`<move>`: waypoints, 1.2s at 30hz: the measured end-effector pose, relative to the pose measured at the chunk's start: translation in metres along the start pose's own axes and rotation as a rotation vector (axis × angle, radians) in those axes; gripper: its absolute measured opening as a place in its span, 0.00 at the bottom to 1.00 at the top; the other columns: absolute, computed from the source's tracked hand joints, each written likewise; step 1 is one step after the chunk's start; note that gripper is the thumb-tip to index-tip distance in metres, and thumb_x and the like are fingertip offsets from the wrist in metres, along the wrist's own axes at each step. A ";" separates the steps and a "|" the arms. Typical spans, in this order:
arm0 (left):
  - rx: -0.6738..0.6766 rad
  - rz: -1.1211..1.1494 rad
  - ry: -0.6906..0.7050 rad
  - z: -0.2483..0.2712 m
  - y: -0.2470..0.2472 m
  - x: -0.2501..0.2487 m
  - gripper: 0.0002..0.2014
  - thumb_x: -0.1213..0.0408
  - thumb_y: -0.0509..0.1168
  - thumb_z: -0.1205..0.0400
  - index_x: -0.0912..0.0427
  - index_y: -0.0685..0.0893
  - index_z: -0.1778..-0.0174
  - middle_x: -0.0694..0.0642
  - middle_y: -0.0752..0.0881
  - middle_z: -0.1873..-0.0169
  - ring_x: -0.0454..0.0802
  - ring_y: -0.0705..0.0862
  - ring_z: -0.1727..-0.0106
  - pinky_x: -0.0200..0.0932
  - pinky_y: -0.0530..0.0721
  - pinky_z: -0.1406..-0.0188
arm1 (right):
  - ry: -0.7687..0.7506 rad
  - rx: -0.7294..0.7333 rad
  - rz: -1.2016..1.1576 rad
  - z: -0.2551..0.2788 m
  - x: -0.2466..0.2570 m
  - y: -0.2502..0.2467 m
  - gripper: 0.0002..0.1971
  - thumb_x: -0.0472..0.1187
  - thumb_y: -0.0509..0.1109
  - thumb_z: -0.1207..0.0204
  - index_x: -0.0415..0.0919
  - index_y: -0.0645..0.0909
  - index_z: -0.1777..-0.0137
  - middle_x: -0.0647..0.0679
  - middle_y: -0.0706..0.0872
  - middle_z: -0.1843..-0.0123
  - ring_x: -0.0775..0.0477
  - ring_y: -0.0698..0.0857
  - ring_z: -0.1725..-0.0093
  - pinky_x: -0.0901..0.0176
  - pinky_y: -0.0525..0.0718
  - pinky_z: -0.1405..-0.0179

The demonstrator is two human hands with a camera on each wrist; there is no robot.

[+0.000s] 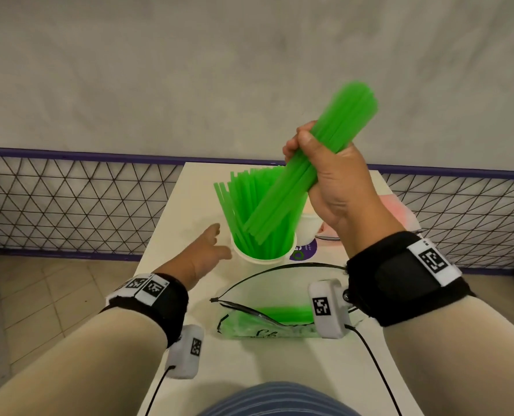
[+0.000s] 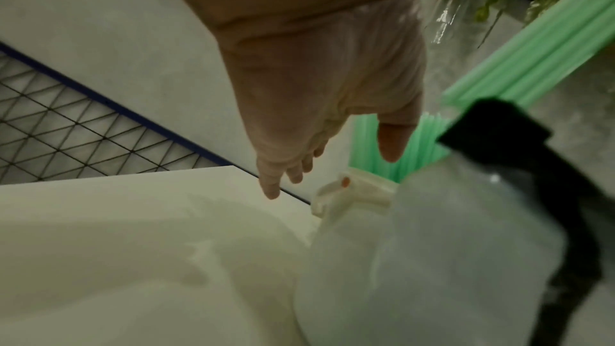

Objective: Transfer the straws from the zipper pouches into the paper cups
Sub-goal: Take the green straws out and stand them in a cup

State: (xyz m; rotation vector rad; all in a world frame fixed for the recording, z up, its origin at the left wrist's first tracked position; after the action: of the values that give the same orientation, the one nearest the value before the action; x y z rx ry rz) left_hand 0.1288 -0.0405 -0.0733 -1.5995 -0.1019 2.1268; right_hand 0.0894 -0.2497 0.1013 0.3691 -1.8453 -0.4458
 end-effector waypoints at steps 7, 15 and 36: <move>0.052 0.019 0.203 -0.006 0.034 -0.015 0.52 0.69 0.84 0.35 0.50 0.60 0.19 0.46 0.76 0.31 0.45 0.75 0.31 0.28 0.73 0.45 | 0.160 -0.054 0.541 0.005 -0.063 -0.010 0.06 0.45 0.74 0.22 0.46 0.84 0.48 0.50 0.91 0.52 0.51 0.88 0.49 0.42 0.81 0.34; 0.032 -0.081 0.187 -0.019 0.037 -0.002 0.59 0.48 0.86 0.46 0.48 0.61 0.20 0.45 0.78 0.31 0.45 0.78 0.31 0.48 0.79 0.29 | 0.499 0.349 1.261 0.012 -0.125 -0.024 0.33 0.64 0.59 0.19 0.45 0.68 0.20 0.42 0.77 0.24 0.38 0.76 0.26 0.42 0.74 0.27; 0.060 -0.082 -0.037 0.010 0.012 0.003 0.53 0.69 0.77 0.27 0.53 0.47 0.14 0.50 0.66 0.22 0.52 0.68 0.24 0.46 0.73 0.33 | 0.365 0.123 1.334 0.026 -0.072 -0.022 0.19 0.40 0.75 0.25 0.40 0.79 0.35 0.48 0.85 0.48 0.45 0.86 0.46 0.54 0.83 0.43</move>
State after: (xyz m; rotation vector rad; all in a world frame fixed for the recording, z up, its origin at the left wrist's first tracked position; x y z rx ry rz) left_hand 0.1146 -0.0479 -0.0767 -1.4966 -0.1125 2.0774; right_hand 0.0870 -0.2325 0.0231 -0.6698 -1.3839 0.6159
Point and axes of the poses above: each hand's wrist, its own z-axis away from the middle knuckle, its own y-axis out of the palm, x = y × z, the point moved 1 cm from there along -z, towards the middle knuckle
